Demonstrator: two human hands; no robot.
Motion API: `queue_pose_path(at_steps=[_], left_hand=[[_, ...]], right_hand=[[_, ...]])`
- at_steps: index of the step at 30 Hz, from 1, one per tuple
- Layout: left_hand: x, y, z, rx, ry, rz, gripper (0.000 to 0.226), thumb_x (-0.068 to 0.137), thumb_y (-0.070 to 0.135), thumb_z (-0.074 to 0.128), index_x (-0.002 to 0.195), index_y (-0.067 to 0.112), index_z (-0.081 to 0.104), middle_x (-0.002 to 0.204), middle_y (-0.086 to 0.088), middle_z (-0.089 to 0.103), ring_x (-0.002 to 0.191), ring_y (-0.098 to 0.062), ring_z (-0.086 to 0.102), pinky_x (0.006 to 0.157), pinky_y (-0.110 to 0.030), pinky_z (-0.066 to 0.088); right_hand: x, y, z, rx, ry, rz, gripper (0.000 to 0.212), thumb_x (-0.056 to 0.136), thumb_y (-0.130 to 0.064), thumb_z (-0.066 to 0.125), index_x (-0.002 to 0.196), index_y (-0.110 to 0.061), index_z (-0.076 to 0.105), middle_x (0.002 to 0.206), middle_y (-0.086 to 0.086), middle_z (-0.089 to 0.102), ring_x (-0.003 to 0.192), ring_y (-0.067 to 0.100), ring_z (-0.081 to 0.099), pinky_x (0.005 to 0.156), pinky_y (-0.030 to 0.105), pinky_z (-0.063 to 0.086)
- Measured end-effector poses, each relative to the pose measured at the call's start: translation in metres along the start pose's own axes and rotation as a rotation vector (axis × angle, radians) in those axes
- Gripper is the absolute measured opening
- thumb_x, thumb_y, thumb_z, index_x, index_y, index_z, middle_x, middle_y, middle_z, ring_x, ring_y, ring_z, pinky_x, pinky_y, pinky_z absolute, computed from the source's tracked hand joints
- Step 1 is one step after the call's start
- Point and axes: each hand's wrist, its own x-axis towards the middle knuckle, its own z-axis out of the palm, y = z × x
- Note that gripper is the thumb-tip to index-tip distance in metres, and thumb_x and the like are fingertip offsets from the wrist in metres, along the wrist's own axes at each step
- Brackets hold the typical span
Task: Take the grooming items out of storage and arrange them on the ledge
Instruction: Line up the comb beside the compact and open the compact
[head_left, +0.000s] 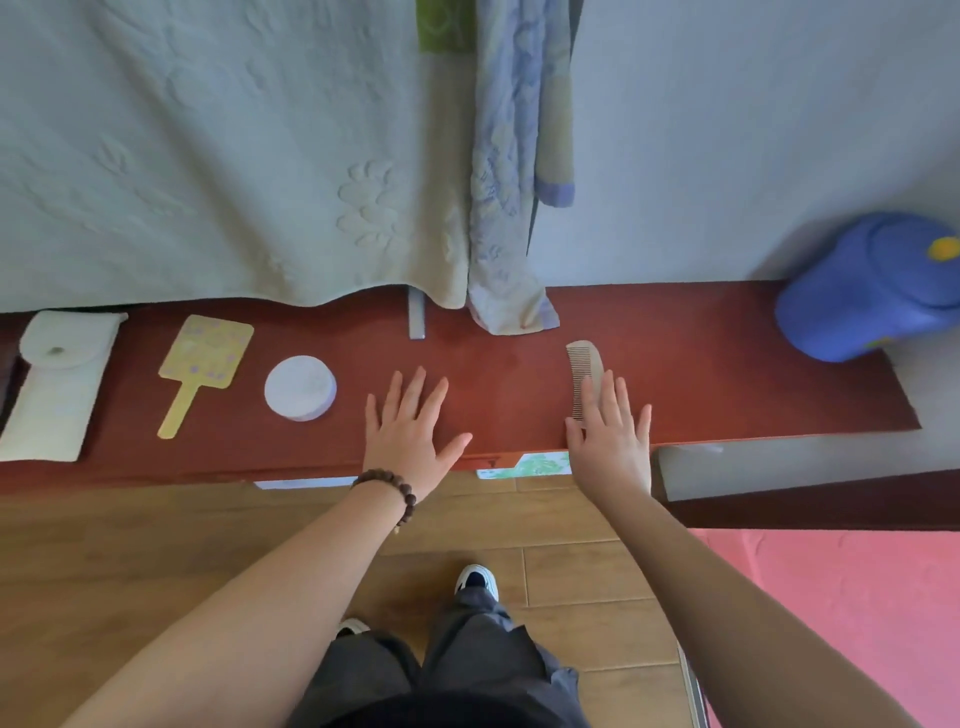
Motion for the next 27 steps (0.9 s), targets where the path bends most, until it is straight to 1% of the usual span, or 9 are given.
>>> queue_pose_path(at_steps=[3,6,8,10,15,19,22,25,27], left_hand=[[-0.003,-0.002,-0.009,-0.101,0.045,-0.006,0.068,0.09,0.048,0.05,0.148,0.023,0.024,0.157,-0.006,0.024,0.146,-0.027,0.014,0.117,-0.051,0.016],[-0.011,-0.01,-0.018,-0.168,0.157,0.016,0.065,0.089,0.034,0.058,0.146,0.016,0.03,0.153,-0.011,0.031,0.144,-0.029,0.022,0.114,-0.051,0.026],[-0.018,-0.024,-0.023,-0.191,0.217,0.008,0.064,0.088,0.029,0.061,0.144,0.014,0.035,0.151,-0.012,0.035,0.142,-0.031,0.027,0.111,-0.052,0.031],[-0.024,-0.041,-0.028,-0.193,0.24,-0.024,0.062,0.087,0.026,0.063,0.142,0.013,0.038,0.15,-0.012,0.037,0.141,-0.031,0.029,0.11,-0.052,0.034],[-0.032,-0.088,-0.043,-0.18,0.226,-0.09,0.059,0.087,0.023,0.062,0.14,0.012,0.04,0.149,-0.014,0.036,0.142,-0.033,0.027,0.108,-0.054,0.035],[-0.039,-0.123,-0.054,-0.184,0.276,-0.095,0.058,0.084,0.018,0.066,0.137,0.009,0.043,0.148,-0.016,0.037,0.14,-0.036,0.029,0.109,-0.055,0.034],[-0.038,-0.146,-0.06,-0.201,0.272,-0.103,0.066,0.082,0.017,0.067,0.14,0.011,0.038,0.151,-0.015,0.033,0.141,-0.034,0.027,0.111,-0.052,0.032],[-0.031,-0.161,-0.066,-0.232,0.209,-0.097,0.079,0.079,0.02,0.071,0.145,0.015,0.029,0.155,-0.013,0.023,0.143,-0.03,0.022,0.114,-0.047,0.028],[-0.024,-0.167,-0.069,-0.256,0.153,-0.056,0.088,0.077,0.022,0.074,0.148,0.018,0.023,0.157,-0.011,0.016,0.145,-0.027,0.019,0.115,-0.043,0.026]], right_hand=[[-0.015,-0.017,0.007,0.008,-0.016,-0.049,0.056,0.102,-0.037,0.024,0.153,-0.023,0.006,0.161,0.001,-0.003,0.148,0.018,-0.009,0.118,0.045,-0.007],[-0.027,-0.038,0.012,-0.014,-0.04,-0.129,0.056,0.102,-0.039,0.022,0.152,-0.024,0.003,0.161,0.0,-0.006,0.147,0.016,-0.011,0.118,0.043,-0.008],[-0.034,-0.061,0.016,-0.015,-0.06,-0.187,0.056,0.102,-0.039,0.021,0.152,-0.024,0.001,0.161,0.0,-0.008,0.147,0.016,-0.012,0.119,0.043,-0.008],[-0.039,-0.087,0.021,0.002,-0.077,-0.231,0.056,0.102,-0.039,0.02,0.152,-0.024,-0.001,0.161,-0.001,-0.009,0.147,0.016,-0.013,0.119,0.043,-0.007],[-0.037,-0.152,0.032,0.006,-0.094,-0.273,0.055,0.103,-0.039,0.019,0.152,-0.024,-0.001,0.16,0.0,-0.011,0.147,0.016,-0.013,0.119,0.043,-0.009],[-0.03,-0.199,0.04,-0.016,-0.108,-0.292,0.055,0.103,-0.038,0.019,0.152,-0.023,-0.003,0.16,0.002,-0.011,0.147,0.018,-0.012,0.119,0.045,-0.007],[-0.022,-0.227,0.043,-0.01,-0.115,-0.268,0.057,0.103,-0.038,0.02,0.152,-0.022,-0.002,0.161,0.003,-0.011,0.148,0.019,-0.011,0.119,0.046,-0.006],[-0.016,-0.241,0.04,-0.016,-0.136,-0.232,0.059,0.102,-0.04,0.022,0.152,-0.023,-0.004,0.16,0.003,-0.013,0.147,0.019,-0.014,0.119,0.047,-0.006],[-0.02,-0.241,0.037,0.004,-0.099,-0.223,0.06,0.101,-0.036,0.025,0.152,-0.022,-0.003,0.16,0.002,-0.014,0.147,0.018,-0.015,0.118,0.046,-0.006]])
